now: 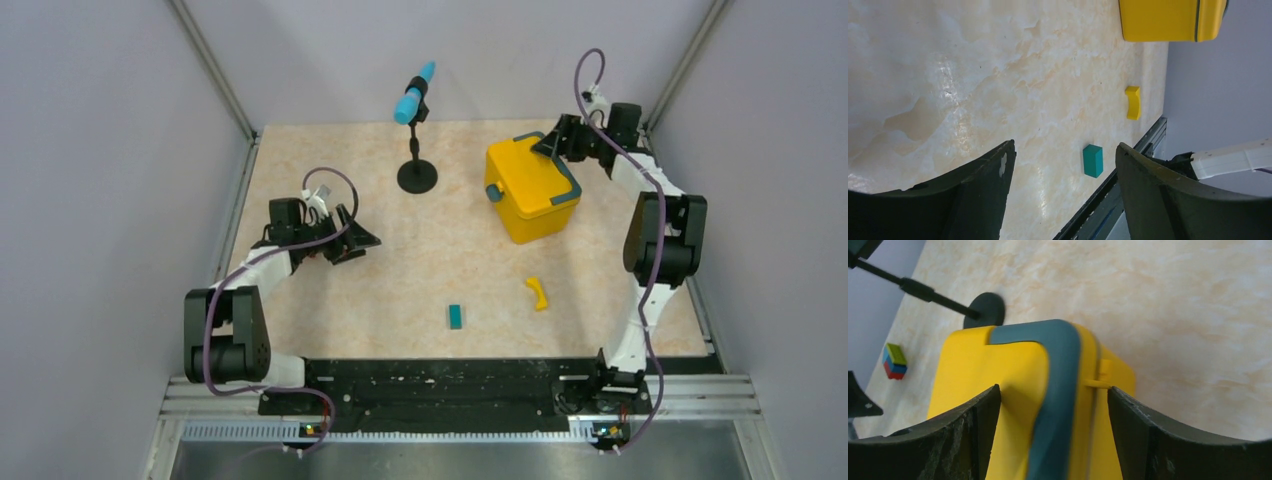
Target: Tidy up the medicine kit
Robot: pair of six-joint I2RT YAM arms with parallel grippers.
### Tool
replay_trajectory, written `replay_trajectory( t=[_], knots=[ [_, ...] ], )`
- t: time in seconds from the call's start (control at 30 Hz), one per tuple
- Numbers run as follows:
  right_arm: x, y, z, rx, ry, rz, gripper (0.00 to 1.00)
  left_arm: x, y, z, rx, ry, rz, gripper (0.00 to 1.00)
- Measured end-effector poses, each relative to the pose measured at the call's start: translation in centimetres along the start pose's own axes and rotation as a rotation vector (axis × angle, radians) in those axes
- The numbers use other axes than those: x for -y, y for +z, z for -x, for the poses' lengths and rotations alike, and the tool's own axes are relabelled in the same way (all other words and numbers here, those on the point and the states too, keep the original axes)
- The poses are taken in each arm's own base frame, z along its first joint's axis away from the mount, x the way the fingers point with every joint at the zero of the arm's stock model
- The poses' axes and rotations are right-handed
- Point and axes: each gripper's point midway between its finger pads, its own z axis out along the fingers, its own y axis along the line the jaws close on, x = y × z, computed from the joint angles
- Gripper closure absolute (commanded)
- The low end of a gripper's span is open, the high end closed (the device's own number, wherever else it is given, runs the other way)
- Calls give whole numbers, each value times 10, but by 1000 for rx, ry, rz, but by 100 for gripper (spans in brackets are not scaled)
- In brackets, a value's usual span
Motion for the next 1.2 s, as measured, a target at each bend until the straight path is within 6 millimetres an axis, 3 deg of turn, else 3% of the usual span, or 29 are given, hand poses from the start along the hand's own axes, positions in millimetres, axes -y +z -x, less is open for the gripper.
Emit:
replay_trajectory(
  t=[0.13, 0.3, 0.37, 0.4, 0.47, 0.77, 0.9, 1.2],
  knots=[
    [-29, 9, -21, -43, -20, 48, 30, 1, 4, 8, 23, -36, -11, 23],
    [-54, -8, -49, -70, 16, 50, 31, 3, 10, 21, 79, -86, -30, 22],
    [-66, -17, -61, -83, 41, 37, 31, 4, 12, 26, 104, -115, -41, 13],
    [-72, -20, -67, -90, 50, 31, 31, 4, 14, 27, 112, -127, -43, 4],
    [-86, -21, -77, -104, 55, 23, 31, 4, 17, 28, 119, -152, -50, 1],
    [-172, 6, -120, -199, 65, 85, 34, 40, 51, -12, 8, -143, -131, 1],
    [-184, 14, -129, -217, 109, 104, 35, 48, 60, -24, -34, -137, -158, 3],
    [-183, 17, -128, -212, 157, 107, 35, 72, 67, -32, -86, -86, -271, 7]
  ],
)
